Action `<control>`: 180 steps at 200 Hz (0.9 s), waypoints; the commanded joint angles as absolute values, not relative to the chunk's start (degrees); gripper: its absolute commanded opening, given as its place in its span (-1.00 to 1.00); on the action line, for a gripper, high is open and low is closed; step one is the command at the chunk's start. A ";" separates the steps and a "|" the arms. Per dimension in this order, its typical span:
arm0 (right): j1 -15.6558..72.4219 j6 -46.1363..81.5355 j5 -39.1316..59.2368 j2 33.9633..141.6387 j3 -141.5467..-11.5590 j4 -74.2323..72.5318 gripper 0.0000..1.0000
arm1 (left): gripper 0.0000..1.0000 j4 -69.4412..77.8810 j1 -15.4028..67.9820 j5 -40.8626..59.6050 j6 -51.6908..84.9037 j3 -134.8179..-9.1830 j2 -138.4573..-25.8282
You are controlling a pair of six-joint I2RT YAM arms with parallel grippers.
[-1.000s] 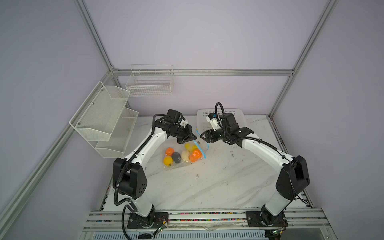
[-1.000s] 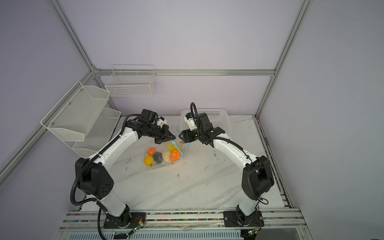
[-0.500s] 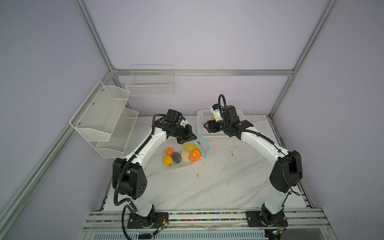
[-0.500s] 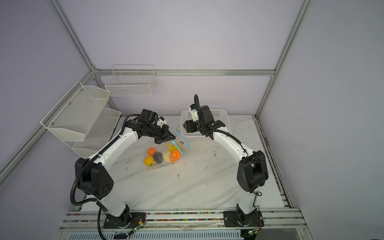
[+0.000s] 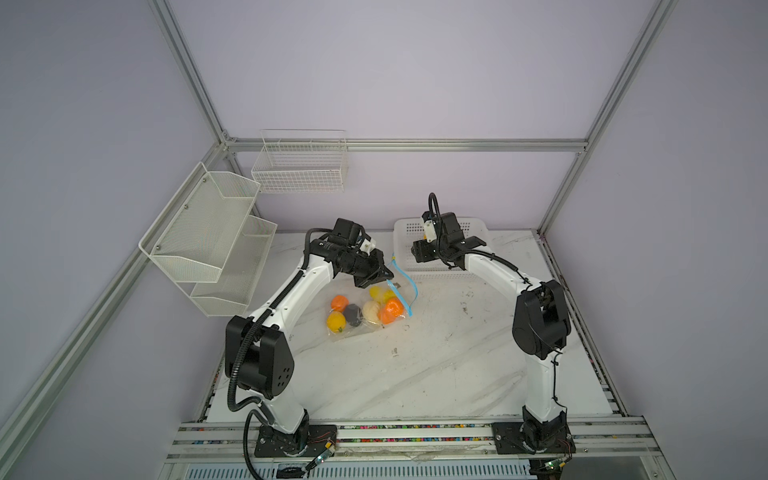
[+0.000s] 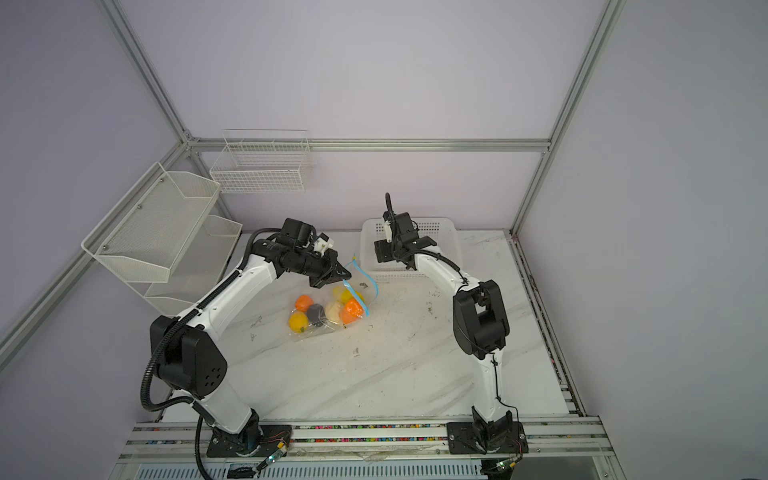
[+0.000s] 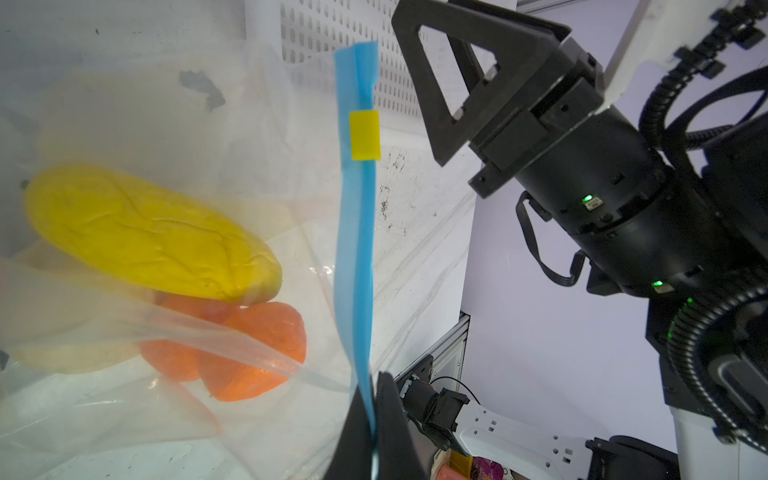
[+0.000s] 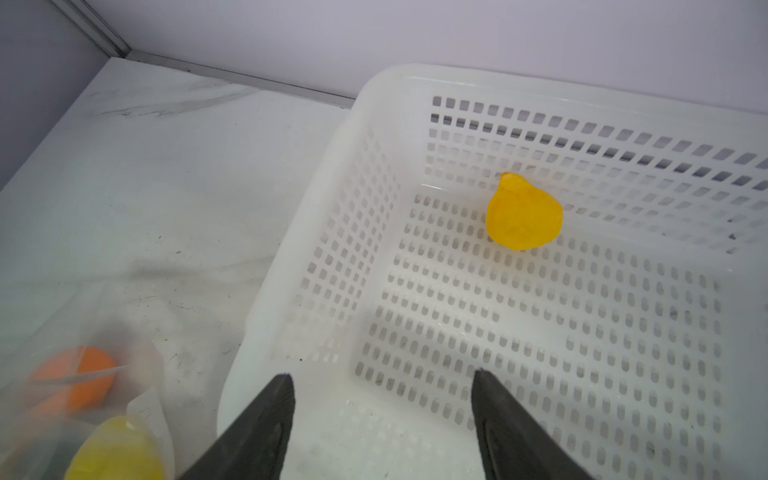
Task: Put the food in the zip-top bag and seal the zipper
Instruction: 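Raise the right gripper out of the bag and move it over the basket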
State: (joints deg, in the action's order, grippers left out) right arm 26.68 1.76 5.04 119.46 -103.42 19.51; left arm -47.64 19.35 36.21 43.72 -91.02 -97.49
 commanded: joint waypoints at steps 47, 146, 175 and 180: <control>24.36 -1.39 -0.52 129.07 -111.81 18.77 0.41 | -1.00 -46.29 19.07 36.96 43.01 -89.47 -96.28; 21.32 0.61 0.35 138.60 -121.16 18.08 0.42 | -1.00 -46.32 19.06 36.91 43.16 -90.09 -97.03; 20.61 1.22 0.56 140.46 -123.58 17.93 0.43 | -1.00 -46.28 19.03 36.91 43.15 -90.11 -97.23; 20.51 1.25 0.56 140.81 -124.06 17.98 0.43 | -1.00 -46.31 19.06 36.91 43.15 -90.09 -97.21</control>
